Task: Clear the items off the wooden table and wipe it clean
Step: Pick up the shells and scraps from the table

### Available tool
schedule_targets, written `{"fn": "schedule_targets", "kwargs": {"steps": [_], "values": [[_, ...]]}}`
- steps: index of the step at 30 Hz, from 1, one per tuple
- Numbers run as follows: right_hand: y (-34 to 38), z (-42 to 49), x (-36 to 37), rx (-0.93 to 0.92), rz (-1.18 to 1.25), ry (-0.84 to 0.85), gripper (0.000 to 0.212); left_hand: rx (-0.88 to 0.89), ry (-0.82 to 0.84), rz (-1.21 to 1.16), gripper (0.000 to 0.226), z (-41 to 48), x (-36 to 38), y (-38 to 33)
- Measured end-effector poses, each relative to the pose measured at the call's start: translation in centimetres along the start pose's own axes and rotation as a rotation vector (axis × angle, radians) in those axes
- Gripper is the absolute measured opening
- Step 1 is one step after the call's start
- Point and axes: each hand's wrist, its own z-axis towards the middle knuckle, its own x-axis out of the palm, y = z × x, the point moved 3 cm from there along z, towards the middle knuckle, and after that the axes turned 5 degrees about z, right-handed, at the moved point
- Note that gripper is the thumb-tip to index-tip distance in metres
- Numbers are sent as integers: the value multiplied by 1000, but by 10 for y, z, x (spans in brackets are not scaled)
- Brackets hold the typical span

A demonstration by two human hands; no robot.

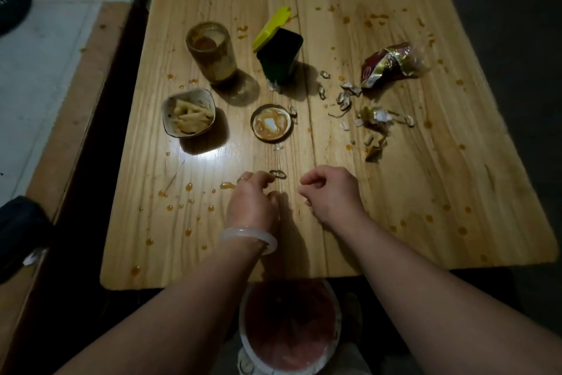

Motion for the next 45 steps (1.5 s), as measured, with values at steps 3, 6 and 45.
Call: {"fn": "schedule_targets", "kwargs": {"steps": [3,6,45], "values": [[9,27,3,-34,-74,-5,16,66,-25,108,34,23,5,-9],[18,50,7,-55,-117,-6,20,117,21,158,33,38,15,-14],[59,159,37,-754,-724,179,56,23,-85,98,23,83,22,-29]]}}
